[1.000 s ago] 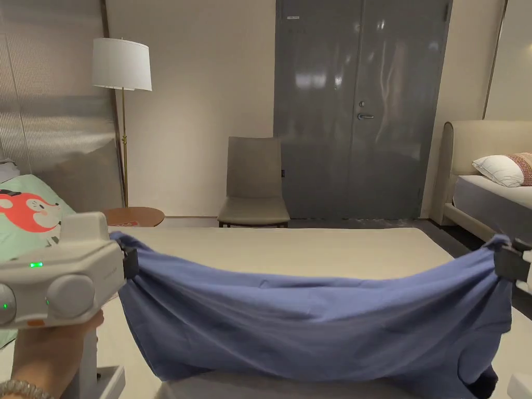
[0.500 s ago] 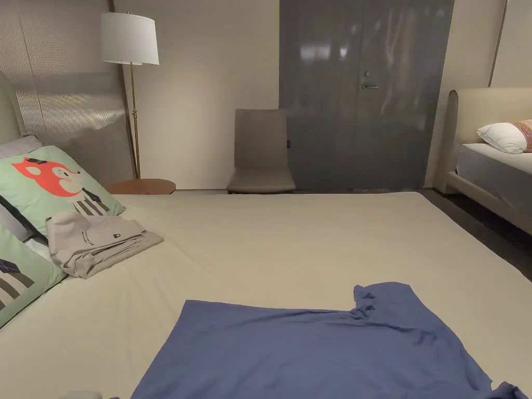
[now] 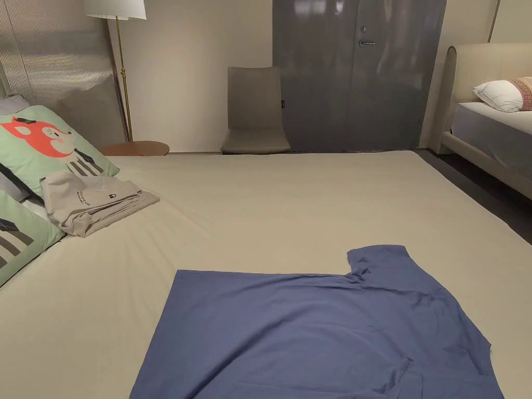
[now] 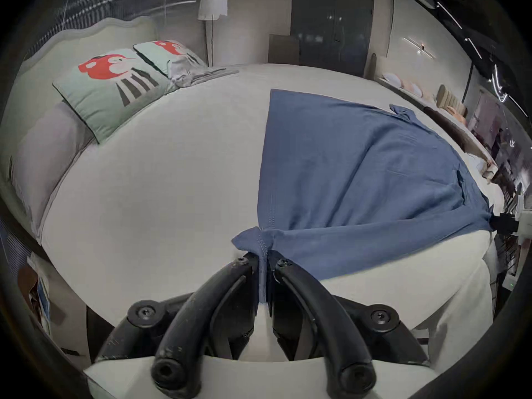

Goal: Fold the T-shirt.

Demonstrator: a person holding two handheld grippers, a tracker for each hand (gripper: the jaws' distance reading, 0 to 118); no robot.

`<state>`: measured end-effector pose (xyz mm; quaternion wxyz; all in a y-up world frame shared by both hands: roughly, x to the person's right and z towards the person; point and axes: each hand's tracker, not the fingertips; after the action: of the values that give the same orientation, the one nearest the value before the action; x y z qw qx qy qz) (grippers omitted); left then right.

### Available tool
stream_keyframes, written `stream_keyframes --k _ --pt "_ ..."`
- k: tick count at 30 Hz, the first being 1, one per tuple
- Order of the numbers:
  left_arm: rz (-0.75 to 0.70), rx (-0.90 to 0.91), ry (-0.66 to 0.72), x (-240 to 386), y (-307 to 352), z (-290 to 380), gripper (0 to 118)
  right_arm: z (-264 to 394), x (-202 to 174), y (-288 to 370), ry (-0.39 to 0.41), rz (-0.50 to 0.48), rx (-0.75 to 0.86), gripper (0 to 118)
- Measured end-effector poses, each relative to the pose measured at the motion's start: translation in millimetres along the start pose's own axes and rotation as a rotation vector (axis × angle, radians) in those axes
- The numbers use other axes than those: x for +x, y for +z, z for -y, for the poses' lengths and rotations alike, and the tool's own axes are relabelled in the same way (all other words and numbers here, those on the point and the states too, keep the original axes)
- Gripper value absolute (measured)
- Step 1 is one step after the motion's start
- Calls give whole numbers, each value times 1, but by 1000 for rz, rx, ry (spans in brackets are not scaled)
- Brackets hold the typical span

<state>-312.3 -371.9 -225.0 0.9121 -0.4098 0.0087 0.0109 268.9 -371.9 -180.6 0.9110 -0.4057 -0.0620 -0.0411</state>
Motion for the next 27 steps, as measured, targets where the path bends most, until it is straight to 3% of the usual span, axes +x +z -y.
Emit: stream_keyframes --k 1,2,3,5,6,7,8,12,13,14,16,17,18,26,27 --pt "2 3 -5 0 2 -1 5 -2 0 2 -16 -3 11 11" --pt "4 8 -6 0 4 -4 21 -4 0 4 -27 -4 25 31" --pt "4 22 1 0 9 -6 29 -6 0 7 -24 0 38 41" --pt "-5 78 28 -1 21 -13 49 -13 -5 18 32 62 86 64" --pt "-15 110 43 -1 27 -17 85 -16 -6 25 42 70 132 95" --pt "-13 158 66 -2 36 -22 105 -20 -9 35 48 67 197 106" --pt "16 221 95 -1 47 -27 111 -26 -13 46 49 66 266 104" --pt "6 394 178 2 78 -52 108 -50 -26 76 14 116 489 102" --pt "19 424 186 4 85 -56 103 -54 -30 83 1 104 534 95" --pt "26 456 189 6 89 -60 88 -57 -33 89 -4 84 574 81" --pt "7 489 188 11 95 -64 22 -63 -43 94 -6 83 604 30" --pt "-14 499 181 14 96 -65 0 -64 -46 94 -3 76 599 10" --pt "-27 505 163 15 95 -65 0 -64 -49 94 -6 70 607 1" --pt "20 300 157 4 64 -47 1 -47 -62 72 14 11 530 0" --pt "32 250 143 1 56 -44 12 -45 -63 70 14 4 515 0"
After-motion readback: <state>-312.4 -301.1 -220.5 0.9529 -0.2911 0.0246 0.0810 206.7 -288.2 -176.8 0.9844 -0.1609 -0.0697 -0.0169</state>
